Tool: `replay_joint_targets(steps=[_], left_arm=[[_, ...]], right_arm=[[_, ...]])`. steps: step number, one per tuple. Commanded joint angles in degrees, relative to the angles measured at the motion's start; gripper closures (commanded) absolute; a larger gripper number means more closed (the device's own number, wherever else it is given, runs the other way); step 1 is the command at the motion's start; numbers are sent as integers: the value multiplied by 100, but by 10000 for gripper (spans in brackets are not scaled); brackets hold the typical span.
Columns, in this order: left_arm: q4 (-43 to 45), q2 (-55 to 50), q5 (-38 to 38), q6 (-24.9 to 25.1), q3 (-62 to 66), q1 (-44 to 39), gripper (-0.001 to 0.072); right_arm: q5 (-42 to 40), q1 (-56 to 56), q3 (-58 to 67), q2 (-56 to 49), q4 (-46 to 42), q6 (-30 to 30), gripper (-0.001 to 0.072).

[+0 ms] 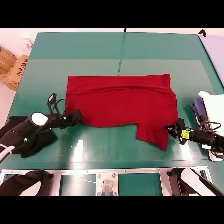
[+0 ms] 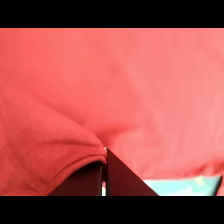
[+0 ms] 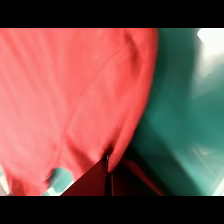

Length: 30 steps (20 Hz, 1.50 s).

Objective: Fold the shirts.

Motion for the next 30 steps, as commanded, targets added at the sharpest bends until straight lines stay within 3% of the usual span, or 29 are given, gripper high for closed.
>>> replay_joint_targets(steps=[1, 3, 5, 10, 14, 18, 23, 30], left_arm=[[1360, -2, -1150, -518, 555, 2, 689], [2566, -2, -2107, -1019, 903, 2, 689], [3412, -2, -2938, -1207, 1102, 2, 689], [3716, -2, -3530, -1193, 1121, 0, 689], [3716, -4, -3327, -1001, 1198, 2, 688], [3713, -68, -3021, -748, 1803, 0, 689], [3790, -1071, -2990, -702, 3071, 2, 689], [4378, -3023, -3003, -780, 4903, 2, 689]], right_arm=[[658, -4, 212, 15, -103, -2, 698], [789, -4, 433, 162, -693, 431, 698], [861, -4, 603, 474, -1342, 885, 698], [1226, -4, 1189, 1202, -2470, 1545, 699], [1300, 9, 1226, 1255, -2277, 1552, 698], [776, 214, 1484, 1169, -1158, 1209, 698], [74, 1086, 2645, -177, -754, 1231, 698], [-201, 1952, 5195, -3064, -516, 1228, 697]])
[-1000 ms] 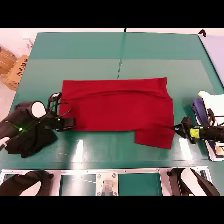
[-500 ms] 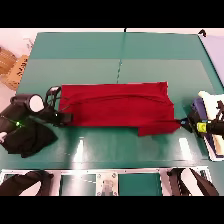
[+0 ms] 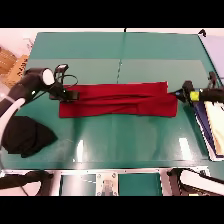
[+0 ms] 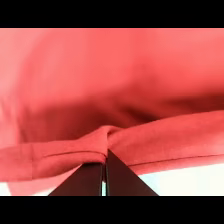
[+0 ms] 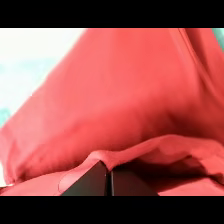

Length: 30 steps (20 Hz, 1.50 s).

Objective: Fold the shirts.

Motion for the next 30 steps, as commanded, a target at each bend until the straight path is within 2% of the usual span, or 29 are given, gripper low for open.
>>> replay_joint_targets(steps=[1, 2, 4, 5, 6, 7, 10, 11, 12, 18, 19, 21, 24, 27, 28, 29, 30], left_arm=[[444, -935, 26, -72, 940, 2, 689], [448, -1154, 103, -48, 1152, 2, 688], [444, -1497, 472, -52, 1467, 2, 686], [439, -1593, 723, -55, 1558, 2, 581], [439, -1615, 870, -70, 1628, 2, 231], [503, -1613, 916, -79, 1729, 4, 27], [706, -1602, 715, -271, 2186, 236, 48], [704, -1602, 577, -391, 2358, 378, 48], [704, -1602, 407, -483, 2496, 522, 48], [490, -1604, -796, -487, 2741, 911, 49], [380, -1604, -881, -426, 2741, 911, 89], [-66, -1604, -970, -39, 2741, 911, 695], [-713, -1604, -1036, 92, 2741, 911, 679], [-1453, -1604, -990, 428, 2741, 890, 682], [-1641, -1604, -918, 448, 2741, 846, 688], [-1694, -1606, -811, 444, 2741, 767, 688], [-1698, -1620, -686, 442, 2741, 647, 688]], right_arm=[[-125, 396, 1346, -1484, 116, -4, 697], [-125, 466, 1672, -1851, 114, -4, 696], [-125, 597, 2243, -2496, 116, -4, 638], [-122, 625, 2472, -2754, 116, -4, 604], [-118, 634, 2664, -2933, 114, -2, 493], [-111, 603, 2798, -3012, 109, -7, 408], [240, 317, 3139, -3021, 85, -533, 382], [485, 170, 3235, -3023, 17, -688, 255], [734, -7, 3296, -3023, -35, -789, 170], [1829, -817, 3296, -3353, -297, -1176, 169], [1947, -815, 3296, -3473, -293, -1283, 169], [2100, -693, 3296, -3729, -179, -1502, 169], [2140, -354, 3298, -4033, -142, -1543, 169], [2135, 46, 3298, -4135, -101, -1683, 173], [2135, 153, 3320, -4135, -101, -1683, 320], [2135, 236, 3381, -4135, -103, -1679, 568], [2162, 304, 3493, -4131, -101, -1676, 666]])
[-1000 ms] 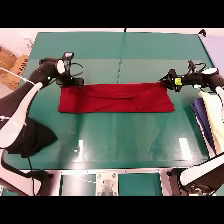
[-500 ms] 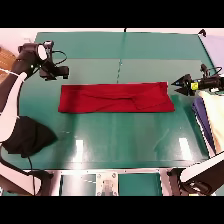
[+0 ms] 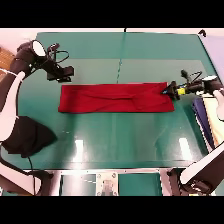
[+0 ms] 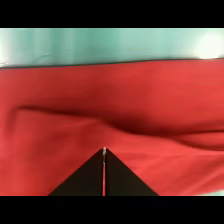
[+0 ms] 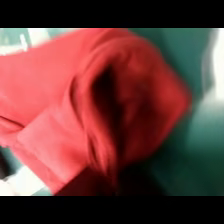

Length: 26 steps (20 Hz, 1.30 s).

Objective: Fold the shirts.

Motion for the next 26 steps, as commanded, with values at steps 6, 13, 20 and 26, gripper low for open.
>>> replay_joint_targets(steps=[6, 13, 20, 26], left_arm=[[-1051, -522, 988, 144, 7, -1213, 688], [-2822, -1812, 2677, 601, 136, -2865, 688], [-3281, -2680, 2210, 590, 1287, -3279, 688], [-3051, -2356, 28, 841, 2090, -2367, 689]], right_arm=[[789, 358, 1250, 472, 42, 328, 698], [1775, 494, 1572, 2020, 39, 909, 698], [1978, 815, 1569, 2594, -7, 1139, 697], [1856, 1292, 1563, 2594, -175, 1370, 697]])
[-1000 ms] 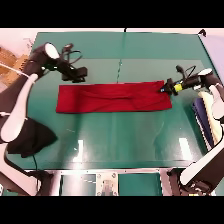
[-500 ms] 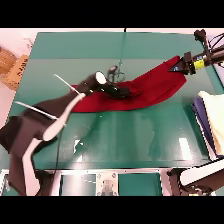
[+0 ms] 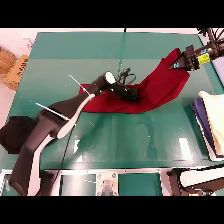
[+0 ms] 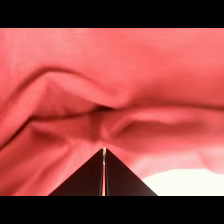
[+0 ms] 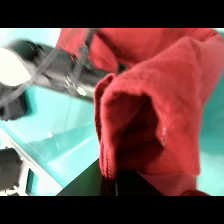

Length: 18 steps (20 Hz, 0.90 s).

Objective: Fold the shirts.

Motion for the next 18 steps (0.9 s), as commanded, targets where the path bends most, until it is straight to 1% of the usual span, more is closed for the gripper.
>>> replay_joint_targets(steps=[1, 3, 5, 6, 7, 9, 11, 14, 15, 16, 17, 18], left_arm=[[562, 402, -1322, 129, 289, 656, 689], [1770, 916, -1757, -37, 289, 1134, 689], [2942, 1445, -2022, -133, 289, 1604, 688], [3270, 1674, -2098, -127, 289, 1834, 688], [3423, 1893, -2140, -116, 289, 2085, 688], [3421, 2216, -2157, -107, 286, 2524, 688], [3414, 2424, -2188, 46, 275, 2830, 688], [3397, 2476, -2393, 208, 227, 3053, 688], [3392, 2476, -2476, 260, 157, 3091, 688], [3379, 2476, -2527, 328, 59, 3088, 688], [3383, 2472, -2570, 345, -17, 3088, 688], [3383, 2472, -2573, 420, -70, 3088, 688]], right_arm=[[-205, 400, 2, 33, -52, 221, 697], [-570, 798, -9, 33, -52, 409, 697], [-1088, 1335, -111, 31, -57, 678, 697], [-1462, 1637, -240, 28, -59, 785, 696], [-1965, 1982, -442, 24, -59, 874, 697], [-3032, 2699, -905, -70, -59, 1023, 696], [-4179, 3480, -1281, -369, -48, 1150, 696], [-6341, 4732, -1421, -1161, 184, 1161, 686], [-6859, 5047, -1419, -1366, 188, 1163, 545], [-7062, 5263, -1421, -1497, 184, 1161, 272], [-7055, 5322, -1421, -1526, 116, 1161, 160], [-6902, 5257, -1412, -1482, -42, 1163, 160]])
